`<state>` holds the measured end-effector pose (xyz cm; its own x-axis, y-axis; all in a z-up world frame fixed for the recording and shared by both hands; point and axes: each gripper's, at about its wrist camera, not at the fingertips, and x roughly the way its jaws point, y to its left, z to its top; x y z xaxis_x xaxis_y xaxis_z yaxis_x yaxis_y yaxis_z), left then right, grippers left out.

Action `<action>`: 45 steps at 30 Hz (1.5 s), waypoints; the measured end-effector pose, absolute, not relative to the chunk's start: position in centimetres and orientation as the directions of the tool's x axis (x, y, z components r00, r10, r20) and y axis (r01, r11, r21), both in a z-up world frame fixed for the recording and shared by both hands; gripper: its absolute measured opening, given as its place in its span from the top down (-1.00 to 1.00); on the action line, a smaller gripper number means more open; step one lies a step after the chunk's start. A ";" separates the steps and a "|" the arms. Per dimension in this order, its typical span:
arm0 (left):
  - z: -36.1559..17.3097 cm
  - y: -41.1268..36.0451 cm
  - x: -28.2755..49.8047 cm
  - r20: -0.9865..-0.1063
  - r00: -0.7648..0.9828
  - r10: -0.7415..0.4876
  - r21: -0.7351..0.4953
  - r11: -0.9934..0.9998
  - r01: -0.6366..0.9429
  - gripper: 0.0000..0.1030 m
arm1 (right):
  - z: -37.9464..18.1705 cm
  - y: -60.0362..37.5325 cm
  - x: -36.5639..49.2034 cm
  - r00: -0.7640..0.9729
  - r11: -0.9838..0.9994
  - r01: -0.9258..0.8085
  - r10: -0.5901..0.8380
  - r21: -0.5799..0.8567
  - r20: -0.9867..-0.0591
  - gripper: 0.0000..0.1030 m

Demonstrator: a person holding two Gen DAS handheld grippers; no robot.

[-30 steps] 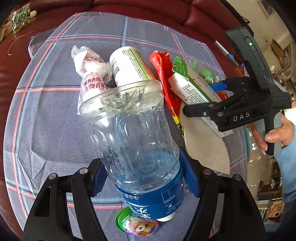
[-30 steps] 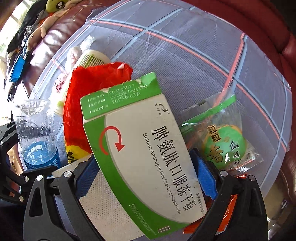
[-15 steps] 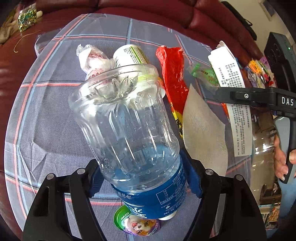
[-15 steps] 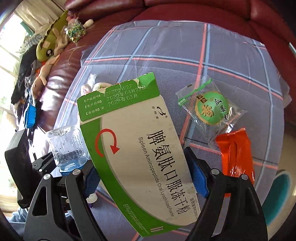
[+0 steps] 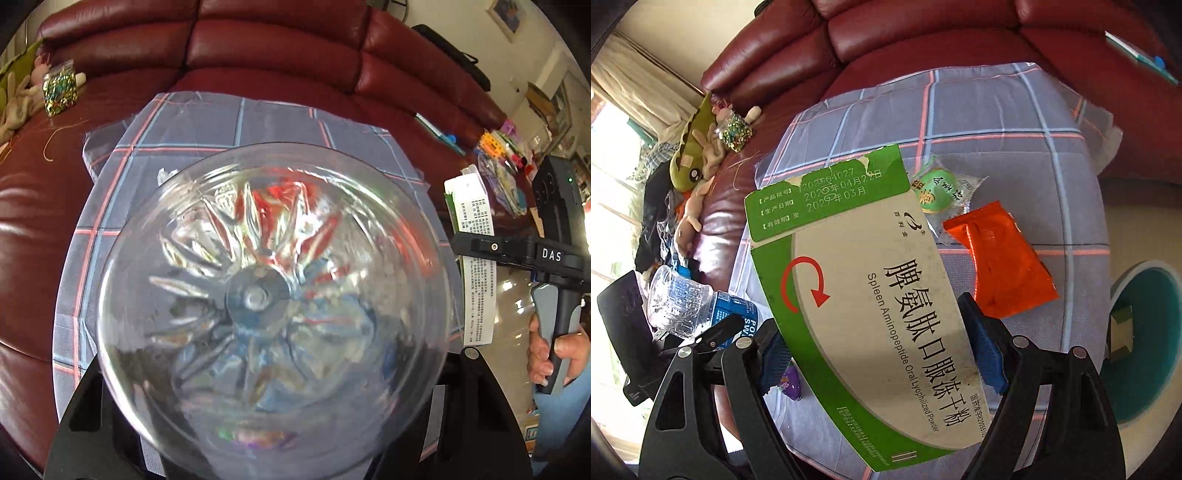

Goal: Collect trash
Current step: 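Carry the bottle and box over the teal bin and open both tools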

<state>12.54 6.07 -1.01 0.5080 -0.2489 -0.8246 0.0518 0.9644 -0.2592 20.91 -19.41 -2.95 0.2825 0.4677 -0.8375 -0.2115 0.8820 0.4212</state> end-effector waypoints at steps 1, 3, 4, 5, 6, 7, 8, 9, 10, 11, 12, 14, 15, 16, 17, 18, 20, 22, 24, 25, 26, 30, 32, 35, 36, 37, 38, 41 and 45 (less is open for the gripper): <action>-0.4 5.5 13.1 -0.821 0.512 -0.252 -0.258 0.964 0.060 -0.32 | -2.8 -20.0 20.6 0.292 0.882 -0.204 0.469 0.425 -0.834 -0.51; 0.4 4.6 13.1 -0.816 0.521 -0.251 -0.251 0.965 0.072 -0.32 | -2.4 -20.9 20.0 0.308 0.884 -0.188 0.468 0.429 -0.828 -0.51; 0.7 4.2 13.2 -0.813 0.525 -0.252 -0.249 0.965 0.079 -0.32 | -2.2 -21.5 19.7 0.317 0.882 -0.180 0.471 0.436 -0.823 -0.51; 1.2 3.8 13.1 -0.809 0.529 -0.258 -0.250 0.964 0.088 -0.32 | -2.0 -22.1 19.4 0.325 0.879 -0.174 0.477 0.444 -0.817 -0.51; 1.7 3.3 13.0 -0.804 0.534 -0.263 -0.250 0.963 0.099 -0.32 | -1.8 -22.7 19.1 0.336 0.876 -0.167 0.481 0.452 -0.810 -0.51; 2.2 2.8 13.0 -0.798 0.539 -0.268 -0.248 0.962 0.112 -0.32 | -1.6 -23.4 18.8 0.346 0.874 -0.159 0.485 0.459 -0.803 -0.51; 2.7 2.3 13.0 -0.793 0.542 -0.279 -0.250 0.960 0.128 -0.32 | -1.3 -24.2 18.5 0.359 0.872 -0.151 0.488 0.466 -0.796 -0.51; 3.0 1.6 13.0 -0.788 0.542 -0.292 -0.254 0.956 0.146 -0.32 | -1.1 -24.8 18.2 0.372 0.871 -0.141 0.487 0.470 -0.790 -0.51; 3.4 0.9 13.1 -0.785 0.539 -0.304 -0.255 0.953 0.165 -0.32 | -0.9 -25.4 18.0 0.385 0.872 -0.130 0.483 0.472 -0.786 -0.51; 3.7 -0.1 13.2 -0.785 0.534 -0.315 -0.254 0.949 0.186 -0.32 | -0.7 -26.2 17.8 0.396 0.872 -0.119 0.481 0.475 -0.782 -0.51; 3.9 -1.2 13.3 -0.785 0.527 -0.325 -0.250 0.945 0.211 -0.32 | -0.7 -27.1 17.5 0.408 0.870 -0.105 0.479 0.481 -0.777 -0.51; 4.1 -3.7 13.5 -0.787 0.511 -0.345 -0.240 0.935 0.261 -0.32 | -0.6 -29.2 16.8 0.435 0.869 -0.069 0.468 0.490 -0.769 -0.51; 4.1 -4.9 13.8 -0.788 0.502 -0.355 -0.237 0.929 0.285 -0.32 | -0.6 -30.4 16.5 0.448 0.869 -0.049 0.460 0.493 -0.766 -0.51; 4.0 -6.2 14.0 -0.790 0.491 -0.368 -0.237 0.921 0.309 -0.32 | -0.7 -31.7 16.1 0.462 0.868 -0.026 0.451 0.497 -0.764 -0.51; 4.0 -7.6 14.3 -0.792 0.477 -0.382 -0.239 0.912 0.333 -0.32 | -0.8 -33.0 15.8 0.475 0.866 -0.002 0.441 0.500 -0.761 -0.51; 3.8 -8.9 14.6 -0.793 0.464 -0.394 -0.241 0.903 0.355 -0.32 | -0.9 -34.5 15.3 0.488 0.863 0.024 0.430 0.505 -0.759 -0.51; 3.5 -11.8 15.1 -0.798 0.436 -0.416 -0.241 0.884 0.401 -0.32 | -1.0 -37.2 14.4 0.514 0.859 0.076 0.401 0.506 -0.758 -0.51; 2.9 -14.6 15.4 -0.804 0.405 -0.436 -0.245 0.862 0.443 -0.32 | -1.2 -39.8 13.6 0.537 0.857 0.124 0.366 0.501 -0.760 -0.51; 2.2 -17.3 15.8 -0.811 0.372 -0.451 -0.248 0.841 0.480 -0.32 | -1.4 -42.4 12.8 0.555 0.850 0.173 0.333 0.498 -0.762 -0.51; 1.9 -18.7 15.8 -0.816 0.357 -0.455 -0.246 0.832 0.497 -0.32 | -1.6 -43.6 12.4 0.563 0.846 0.196 0.316 0.495 -0.764 -0.51; 1.5 -20.0 16.0 -0.820 0.342 -0.458 -0.244 0.822 0.515 -0.32 | -1.8 -44.8 12.1 0.568 0.842 0.217 0.303 0.494 -0.765 -0.51; -0.3 -25.3 16.8 -0.841 0.291 -0.456 -0.231 0.789 0.569 -0.32 | -3.0 -48.3 11.3 0.579 0.825 0.284 0.259 0.489 -0.773 -0.51; -1.3 -27.7 17.3 -0.852 0.269 -0.448 -0.223 0.778 0.587 -0.32 | -3.8 -49.7 11.3 0.580 0.811 0.308 0.255 0.498 -0.774 -0.51; -2.8 -30.6 18.2 -0.867 0.238 -0.438 -0.219 0.763 0.608 -0.32 | -5.0 -51.2 11.5 0.573 0.797 0.338 0.248 0.500 -0.781 -0.51; -3.3 -31.4 18.4 -0.872 0.229 -0.433 -0.217 0.760 0.613 -0.32 | -5.4 -51.4 11.7 0.568 0.794 0.345 0.249 0.501 -0.785 -0.51; -3.9 -32.2 18.7 -0.877 0.221 -0.427 -0.213 0.757 0.617 -0.32 | -5.9 -51.8 11.8 0.563 0.790 0.352 0.250 0.502 -0.788 -0.51; -4.4 -33.0 19.0 -0.882 0.214 -0.420 -0.208 0.755 0.622 -0.33 | -6.3 -52.2 12.0 0.558 0.786 0.360 0.251 0.503 -0.791 -0.51; -6.1 -34.6 19.9 -0.897 0.184 -0.402 -0.206 0.748 0.631 -0.33 | -7.5 -53.0 12.6 0.545 0.775 0.381 0.252 0.504 -0.800 -0.51; -8.1 -35.6 21.1 -0.918 0.165 -0.361 -0.185 0.757 0.627 -0.39 | -8.6 -53.6 13.5 0.530 0.769 0.395 0.255 0.502 -0.808 -0.51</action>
